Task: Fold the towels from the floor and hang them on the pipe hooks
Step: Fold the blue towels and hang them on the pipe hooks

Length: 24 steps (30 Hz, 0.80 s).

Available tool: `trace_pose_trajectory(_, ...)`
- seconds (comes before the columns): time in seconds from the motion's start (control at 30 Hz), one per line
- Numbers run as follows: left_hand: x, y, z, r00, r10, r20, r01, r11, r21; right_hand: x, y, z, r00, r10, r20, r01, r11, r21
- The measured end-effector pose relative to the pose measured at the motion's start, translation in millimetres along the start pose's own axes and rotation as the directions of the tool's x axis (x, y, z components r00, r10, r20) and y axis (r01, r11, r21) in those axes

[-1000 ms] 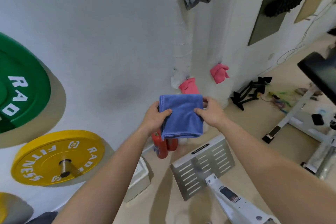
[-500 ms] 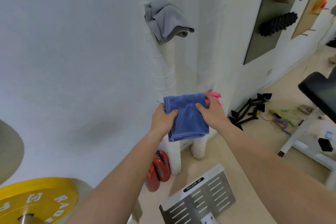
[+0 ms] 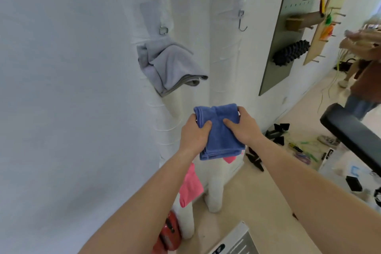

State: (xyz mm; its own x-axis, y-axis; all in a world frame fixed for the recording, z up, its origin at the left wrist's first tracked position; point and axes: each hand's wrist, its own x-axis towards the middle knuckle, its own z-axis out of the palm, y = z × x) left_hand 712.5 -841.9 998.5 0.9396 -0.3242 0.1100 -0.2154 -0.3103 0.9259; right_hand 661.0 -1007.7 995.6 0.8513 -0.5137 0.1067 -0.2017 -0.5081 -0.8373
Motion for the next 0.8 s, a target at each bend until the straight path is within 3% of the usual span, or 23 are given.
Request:
trace_pose_trajectory(0.2,53,48,32,0.995,0.085,-0.060,-0.084,0.996,0.014,72,-9,-43,0.994,-0.087,-0.068,0.088,0.996,0.008)
trace_pose_trajectory(0.47,119,149,76,0.957,0.173,-0.234,-0.195,0.978,-0.075,163,-52,-120,0.978,-0.165,-0.129,0.188,0.962,0.195)
trace_pose_trajectory(0.63,169,199,76,0.903,0.232,-0.361,-0.266,0.963,-0.045,206,-91,-152,0.950,-0.254,-0.181,0.299,0.907,0.297)
trace_pose_trajectory(0.8,204,218,69,0.889,0.199,-0.413,-0.261,0.960,-0.099,242,-113,-167,0.934,-0.317,-0.166,0.346,0.920,0.184)
